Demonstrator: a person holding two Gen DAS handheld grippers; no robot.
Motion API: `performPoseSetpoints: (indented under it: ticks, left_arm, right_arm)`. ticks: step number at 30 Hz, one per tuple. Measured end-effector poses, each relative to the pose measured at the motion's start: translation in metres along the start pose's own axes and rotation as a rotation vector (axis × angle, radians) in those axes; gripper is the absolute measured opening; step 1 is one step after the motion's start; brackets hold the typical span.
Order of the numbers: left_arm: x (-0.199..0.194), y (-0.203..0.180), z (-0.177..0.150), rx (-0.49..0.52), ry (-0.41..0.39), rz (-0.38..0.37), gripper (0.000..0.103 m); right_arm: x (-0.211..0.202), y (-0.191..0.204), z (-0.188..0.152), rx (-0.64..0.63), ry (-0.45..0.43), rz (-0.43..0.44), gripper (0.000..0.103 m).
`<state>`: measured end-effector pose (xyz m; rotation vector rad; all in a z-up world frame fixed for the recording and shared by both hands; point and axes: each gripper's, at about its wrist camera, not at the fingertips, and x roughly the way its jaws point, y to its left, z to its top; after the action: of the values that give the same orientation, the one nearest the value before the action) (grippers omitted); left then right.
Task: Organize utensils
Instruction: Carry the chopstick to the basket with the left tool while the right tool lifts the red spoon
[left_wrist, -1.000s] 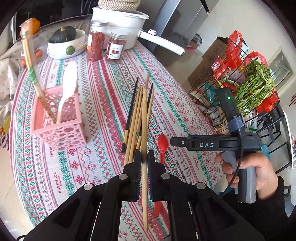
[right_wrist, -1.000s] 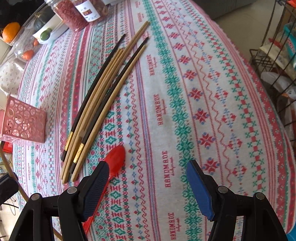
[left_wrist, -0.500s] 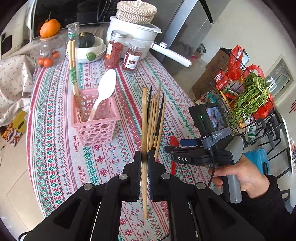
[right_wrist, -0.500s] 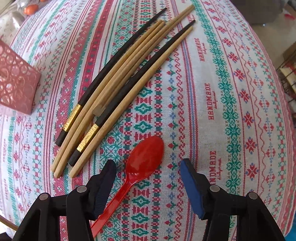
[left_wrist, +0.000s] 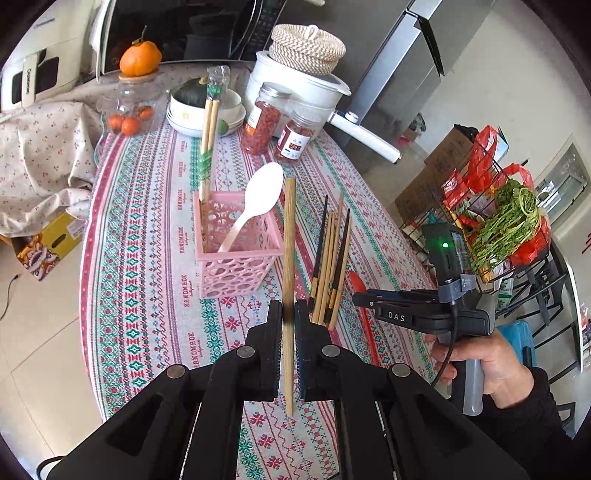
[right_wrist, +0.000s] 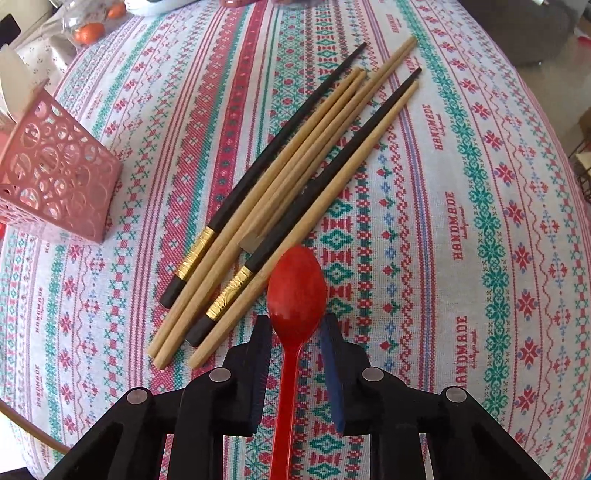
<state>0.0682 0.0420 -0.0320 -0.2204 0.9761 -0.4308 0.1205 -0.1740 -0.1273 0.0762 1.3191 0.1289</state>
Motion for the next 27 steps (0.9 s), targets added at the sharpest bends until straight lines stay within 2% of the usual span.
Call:
performPoseSetpoints:
  ticks: [9,13,17,18,19,24,27]
  left_arm:
    - [-0.042,-0.008,0.020,0.018,-0.144,0.004,0.006]
    - [-0.075,-0.015,0.031,0.018,-0.282,0.013,0.006]
    - [-0.100,-0.022,0.040,0.036,-0.423,0.079,0.006]
    - [-0.102,-0.023,0.043,0.038,-0.443,0.091,0.006]
    - [-0.102,-0.022,0.046,0.039,-0.456,0.102,0.006]
    - [-0.084,-0.015,0.058,0.020,-0.452,0.182,0.006]
    - [-0.075,-0.013,0.062,0.016,-0.438,0.212,0.006]
  right_arm:
    - [-0.048,-0.002,0.004,0.043,-0.157,0.089,0.023]
    - [-0.071,-0.005,0.003,0.048,-0.248,0.123,0.023]
    - [-0.093,-0.004,0.008,0.047,-0.342,0.168,0.022]
    - [-0.098,-0.003,0.009,0.044,-0.368,0.175,0.014]
    - [-0.103,-0.001,0.009,0.040,-0.388,0.183,0.002]
    - [-0.121,0.007,0.015,0.019,-0.446,0.192,0.003]
    - [-0.115,0.004,0.021,0.042,-0.408,0.234,0.005]
